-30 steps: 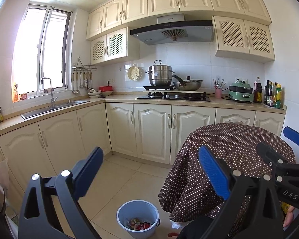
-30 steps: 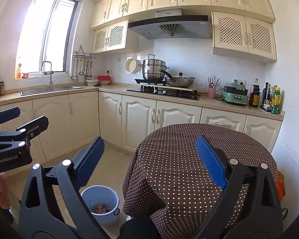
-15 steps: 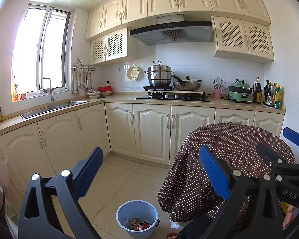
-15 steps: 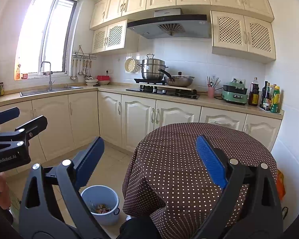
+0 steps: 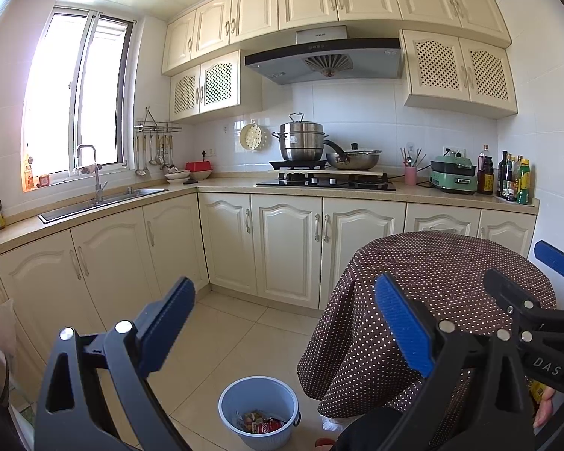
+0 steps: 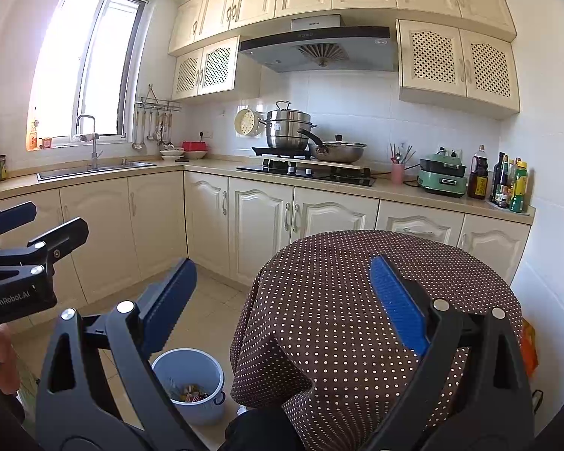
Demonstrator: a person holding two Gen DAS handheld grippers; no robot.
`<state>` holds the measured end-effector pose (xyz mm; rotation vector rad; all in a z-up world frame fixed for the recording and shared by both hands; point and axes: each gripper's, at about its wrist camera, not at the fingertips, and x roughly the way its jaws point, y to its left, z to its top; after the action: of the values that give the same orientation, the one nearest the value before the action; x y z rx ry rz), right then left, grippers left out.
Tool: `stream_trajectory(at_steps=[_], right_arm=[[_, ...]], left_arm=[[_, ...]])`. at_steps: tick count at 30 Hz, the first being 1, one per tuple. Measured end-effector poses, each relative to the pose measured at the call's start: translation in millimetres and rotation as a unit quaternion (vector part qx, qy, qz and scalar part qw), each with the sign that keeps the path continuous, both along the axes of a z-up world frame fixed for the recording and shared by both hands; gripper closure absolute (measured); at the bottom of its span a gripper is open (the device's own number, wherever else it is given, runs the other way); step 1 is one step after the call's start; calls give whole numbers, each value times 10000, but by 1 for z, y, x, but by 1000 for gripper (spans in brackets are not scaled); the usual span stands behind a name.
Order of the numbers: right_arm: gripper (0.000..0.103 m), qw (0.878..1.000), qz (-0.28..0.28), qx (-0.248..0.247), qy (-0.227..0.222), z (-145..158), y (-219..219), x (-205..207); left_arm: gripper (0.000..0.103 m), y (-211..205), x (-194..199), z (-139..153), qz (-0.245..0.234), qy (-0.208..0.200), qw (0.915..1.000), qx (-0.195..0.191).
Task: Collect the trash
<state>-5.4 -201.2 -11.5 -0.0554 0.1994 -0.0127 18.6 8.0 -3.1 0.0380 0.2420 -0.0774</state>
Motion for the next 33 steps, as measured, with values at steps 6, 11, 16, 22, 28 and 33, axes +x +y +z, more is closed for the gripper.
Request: stream_trajectory(at_steps=[6, 11, 16, 22, 28, 33], right_arm=[[11, 10000, -19, 1, 9, -2, 2, -1], [11, 10000, -32, 2, 11, -3, 3, -2], [11, 10000, -33, 1, 11, -3, 3, -2], [11, 10000, -29, 3, 22, -3, 3, -2], [11, 10000, -36, 5, 26, -4, 4, -3], [11, 10000, -34, 14, 35, -5, 5, -4]], left_arm=[[8, 0, 0, -2, -22, 20, 10000, -6], [8, 0, 0, -2, -18, 20, 10000, -3], [8, 0, 0, -2, -18, 21, 10000, -1], [8, -1, 0, -2, -11, 23, 10000, 1], [8, 1, 1, -3, -34, 23, 10000, 6], [8, 2, 2, -3, -41, 36, 10000, 2]])
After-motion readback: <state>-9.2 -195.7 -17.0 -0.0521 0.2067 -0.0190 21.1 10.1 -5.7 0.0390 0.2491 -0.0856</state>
